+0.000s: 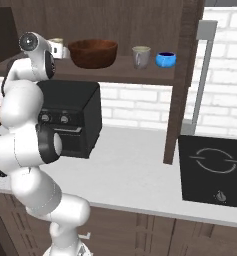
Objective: Gather all objects into one cabinet and sort the glasses and bowls to opposite sides.
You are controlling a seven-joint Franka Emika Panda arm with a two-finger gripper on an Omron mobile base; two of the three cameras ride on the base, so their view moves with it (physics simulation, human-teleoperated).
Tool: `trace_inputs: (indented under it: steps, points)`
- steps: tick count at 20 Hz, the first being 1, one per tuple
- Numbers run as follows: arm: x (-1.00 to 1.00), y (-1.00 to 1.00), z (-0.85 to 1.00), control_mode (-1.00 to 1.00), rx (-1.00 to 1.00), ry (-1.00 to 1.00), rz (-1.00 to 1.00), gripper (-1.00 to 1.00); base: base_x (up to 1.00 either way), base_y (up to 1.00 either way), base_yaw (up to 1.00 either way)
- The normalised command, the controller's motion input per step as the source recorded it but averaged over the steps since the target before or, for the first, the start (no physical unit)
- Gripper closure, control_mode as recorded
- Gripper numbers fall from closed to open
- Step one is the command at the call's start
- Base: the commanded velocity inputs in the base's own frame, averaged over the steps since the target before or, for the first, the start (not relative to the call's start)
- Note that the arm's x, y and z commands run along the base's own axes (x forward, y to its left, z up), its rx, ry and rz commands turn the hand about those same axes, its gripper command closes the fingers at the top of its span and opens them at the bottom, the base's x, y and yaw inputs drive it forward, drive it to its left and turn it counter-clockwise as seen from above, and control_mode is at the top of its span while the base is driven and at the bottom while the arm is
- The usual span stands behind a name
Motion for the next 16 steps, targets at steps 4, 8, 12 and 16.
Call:
trace_inputs:
  steps: [4, 8, 12, 16]
  points:
    - [0.13, -0.07, 0.06, -1.0, 0.0, 0.0, 0.0, -1.0, 0.0, 0.0, 0.0]
    - [0.16, -0.02, 0.01, -1.0, 0.0, 0.0, 0.0, -1.0, 0.0, 0.0, 0.0]
    - [0.23, 0.0, 0.0, -1.0, 0.0, 0.0, 0.0, -1.0, 0.0, 0.0, 0.0]
    - [0.28, 0.0, 0.0, -1.0, 0.0, 0.0, 0.0, -1.0, 0.0, 0.0, 0.0]
